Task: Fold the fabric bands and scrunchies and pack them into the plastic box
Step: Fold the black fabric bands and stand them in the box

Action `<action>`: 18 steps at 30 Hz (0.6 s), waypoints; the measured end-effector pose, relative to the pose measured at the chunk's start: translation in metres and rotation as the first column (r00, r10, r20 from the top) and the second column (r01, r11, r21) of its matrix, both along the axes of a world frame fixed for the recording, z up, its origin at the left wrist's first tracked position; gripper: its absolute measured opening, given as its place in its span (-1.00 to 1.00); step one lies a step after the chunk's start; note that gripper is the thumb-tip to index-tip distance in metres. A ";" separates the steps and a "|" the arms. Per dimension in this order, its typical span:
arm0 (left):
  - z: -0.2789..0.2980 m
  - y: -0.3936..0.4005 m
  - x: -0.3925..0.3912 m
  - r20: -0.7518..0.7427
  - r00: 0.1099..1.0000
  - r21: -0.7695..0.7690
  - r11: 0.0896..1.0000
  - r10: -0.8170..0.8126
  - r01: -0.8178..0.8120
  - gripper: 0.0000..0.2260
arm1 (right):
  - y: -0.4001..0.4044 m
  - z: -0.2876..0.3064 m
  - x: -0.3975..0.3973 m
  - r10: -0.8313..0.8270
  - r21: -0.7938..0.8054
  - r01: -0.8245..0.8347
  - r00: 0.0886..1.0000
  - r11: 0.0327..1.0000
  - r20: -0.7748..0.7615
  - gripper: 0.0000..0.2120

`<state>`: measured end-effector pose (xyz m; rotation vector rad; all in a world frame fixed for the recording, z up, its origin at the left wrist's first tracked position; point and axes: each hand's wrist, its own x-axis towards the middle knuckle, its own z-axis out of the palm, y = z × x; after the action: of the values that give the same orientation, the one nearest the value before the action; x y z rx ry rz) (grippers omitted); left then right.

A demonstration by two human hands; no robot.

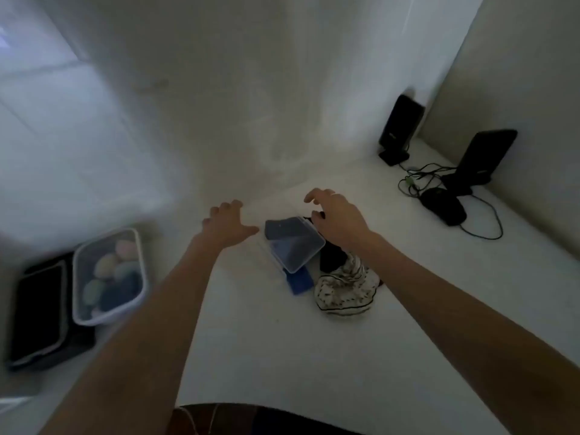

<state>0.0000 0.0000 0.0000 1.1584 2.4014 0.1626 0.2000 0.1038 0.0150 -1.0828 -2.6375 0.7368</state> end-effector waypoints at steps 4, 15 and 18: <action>-0.032 0.006 -0.018 -0.011 0.996 0.091 0.992 0.086 -0.085 -0.37 | 0.014 -0.037 0.005 -0.052 -0.008 0.052 0.994 0.999 -0.099 -0.73; -0.050 0.001 -0.031 -0.027 0.999 0.325 0.945 0.047 -0.036 -0.55 | 0.025 -0.084 0.009 -0.023 0.132 0.070 0.945 0.989 -0.327 -0.86; -0.042 -0.013 -0.023 0.082 0.994 0.289 0.953 0.066 -0.087 -0.54 | 0.027 -0.084 0.017 -0.133 0.264 0.171 0.979 0.949 -0.156 -0.71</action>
<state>-0.0234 -0.0126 -0.0419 1.1621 2.4157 0.5933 0.2172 0.1304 -0.0691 -1.0976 -2.4174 0.3816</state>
